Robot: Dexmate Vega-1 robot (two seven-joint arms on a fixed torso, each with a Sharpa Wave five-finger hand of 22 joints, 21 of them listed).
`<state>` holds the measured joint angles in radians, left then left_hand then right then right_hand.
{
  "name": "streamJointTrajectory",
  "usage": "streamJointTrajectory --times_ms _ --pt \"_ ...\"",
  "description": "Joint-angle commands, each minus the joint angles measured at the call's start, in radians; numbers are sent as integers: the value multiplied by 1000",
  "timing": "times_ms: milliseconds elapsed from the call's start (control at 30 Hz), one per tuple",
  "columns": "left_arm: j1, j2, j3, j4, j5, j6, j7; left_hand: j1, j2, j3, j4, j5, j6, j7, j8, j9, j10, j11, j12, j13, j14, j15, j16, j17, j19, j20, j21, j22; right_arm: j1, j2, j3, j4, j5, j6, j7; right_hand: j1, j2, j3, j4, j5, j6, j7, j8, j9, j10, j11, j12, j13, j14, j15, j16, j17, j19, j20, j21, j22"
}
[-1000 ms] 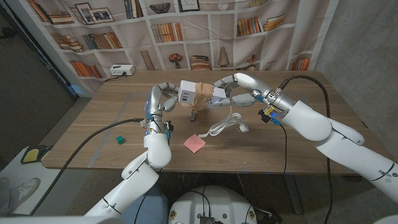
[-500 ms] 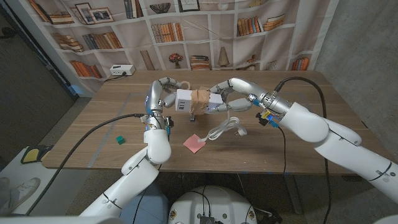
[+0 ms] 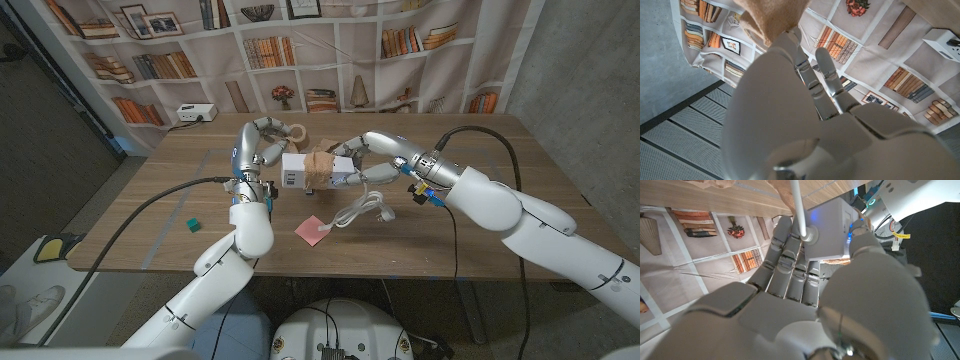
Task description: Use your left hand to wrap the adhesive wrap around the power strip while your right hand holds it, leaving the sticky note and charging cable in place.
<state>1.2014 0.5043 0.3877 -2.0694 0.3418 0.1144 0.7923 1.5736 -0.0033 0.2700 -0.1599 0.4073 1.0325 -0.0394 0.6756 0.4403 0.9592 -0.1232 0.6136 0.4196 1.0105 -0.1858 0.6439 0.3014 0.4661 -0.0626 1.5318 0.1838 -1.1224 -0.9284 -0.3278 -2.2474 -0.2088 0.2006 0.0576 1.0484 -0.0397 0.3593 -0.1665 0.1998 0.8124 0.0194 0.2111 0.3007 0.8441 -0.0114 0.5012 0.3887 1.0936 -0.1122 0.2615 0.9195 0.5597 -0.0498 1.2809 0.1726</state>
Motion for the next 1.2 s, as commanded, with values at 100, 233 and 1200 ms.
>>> streamJointTrajectory --times_ms 100,233,1200 --pt "-3 -15 -5 7 1 -34 16 5 -6 -3 -4 5 4 2 1 4 8 2 -1 6 0 4 6 3 -1 -6 1 2 23 14 -35 16 -45 -36 1 129 135 58 8 -1 96 -100 6 4 124 -128 1 104 84 -119 0 0 -5 -97 -2 2" --pt "-3 -13 -4 1 7 -44 13 5 -6 -4 -4 5 2 1 1 6 6 0 -1 6 -2 4 7 3 0 -6 1 2 23 13 -37 14 -47 -46 -1 129 135 56 8 -3 96 -100 6 4 123 -128 0 104 85 -119 0 0 -5 -97 -2 2" --pt "-17 -9 -11 -10 41 -92 -7 6 -5 -4 -3 7 4 1 0 6 6 0 -2 6 -3 4 9 3 -1 -6 0 2 61 35 -105 21 -129 -106 -5 132 138 49 8 -8 97 -99 8 3 128 -128 -6 108 86 -118 2 -3 -6 -94 -2 3"
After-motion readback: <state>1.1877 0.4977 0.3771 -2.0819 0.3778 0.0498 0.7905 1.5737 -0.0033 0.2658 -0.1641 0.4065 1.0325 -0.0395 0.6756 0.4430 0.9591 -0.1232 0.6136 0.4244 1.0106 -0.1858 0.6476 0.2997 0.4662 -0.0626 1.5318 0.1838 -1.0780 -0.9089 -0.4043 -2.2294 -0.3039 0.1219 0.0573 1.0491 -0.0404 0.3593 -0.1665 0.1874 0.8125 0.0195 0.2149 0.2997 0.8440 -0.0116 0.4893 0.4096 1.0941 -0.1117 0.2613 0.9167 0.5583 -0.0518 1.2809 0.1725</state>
